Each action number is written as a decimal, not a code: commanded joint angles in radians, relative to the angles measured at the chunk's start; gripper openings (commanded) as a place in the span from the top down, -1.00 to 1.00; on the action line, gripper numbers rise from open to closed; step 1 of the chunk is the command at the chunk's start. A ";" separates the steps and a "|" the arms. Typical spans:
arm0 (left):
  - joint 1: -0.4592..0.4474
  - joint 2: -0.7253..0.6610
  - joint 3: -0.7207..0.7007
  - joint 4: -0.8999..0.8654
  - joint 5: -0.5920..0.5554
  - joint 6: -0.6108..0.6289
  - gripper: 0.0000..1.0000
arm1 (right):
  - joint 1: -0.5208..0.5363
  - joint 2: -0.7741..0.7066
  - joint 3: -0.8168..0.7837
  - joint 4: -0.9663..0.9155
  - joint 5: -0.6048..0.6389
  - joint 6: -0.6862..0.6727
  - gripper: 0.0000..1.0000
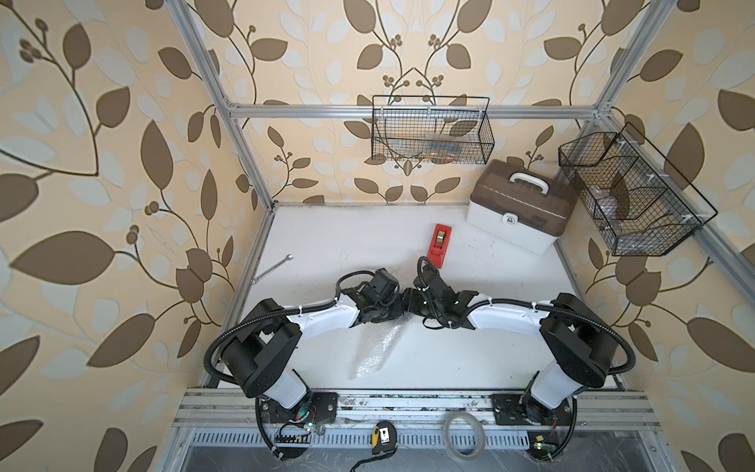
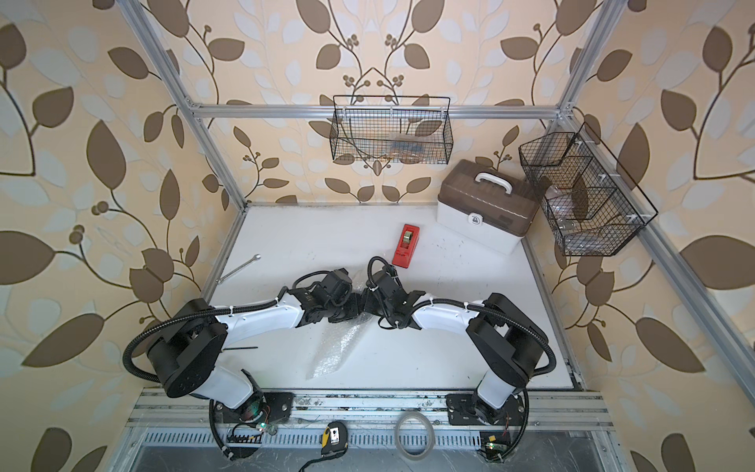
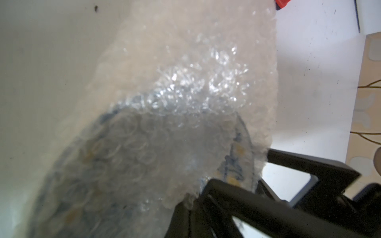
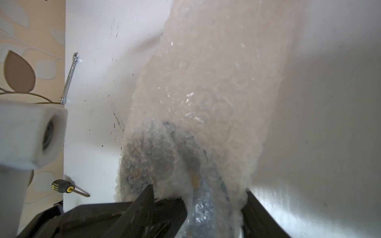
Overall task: Wrap bowls in bubble wrap
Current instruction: Wrap the bowl in bubble wrap.
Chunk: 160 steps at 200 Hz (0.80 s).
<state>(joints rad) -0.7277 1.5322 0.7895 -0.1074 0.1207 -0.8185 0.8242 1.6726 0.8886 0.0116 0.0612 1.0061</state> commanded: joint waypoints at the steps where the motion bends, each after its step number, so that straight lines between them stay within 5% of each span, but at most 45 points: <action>1: -0.016 0.003 0.002 0.027 -0.001 -0.008 1.00 | 0.006 0.052 0.049 -0.006 -0.014 0.012 -0.25; 95: -0.018 -0.014 0.000 0.019 -0.011 0.010 1.00 | 0.011 0.160 0.055 -0.012 0.005 -0.005 0.41; 137: -0.016 -0.045 0.011 -0.026 -0.025 0.032 1.00 | 0.016 0.147 0.066 -0.022 0.020 -0.016 0.55; 160: -0.017 -0.085 0.014 -0.047 -0.037 0.030 0.46 | 0.012 0.148 0.076 -0.036 0.013 -0.028 0.75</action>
<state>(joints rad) -0.7345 1.5219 0.7807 -0.1131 0.0967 -0.8005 0.8333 1.7969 0.9356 0.0093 0.0669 0.9825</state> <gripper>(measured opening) 0.167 0.148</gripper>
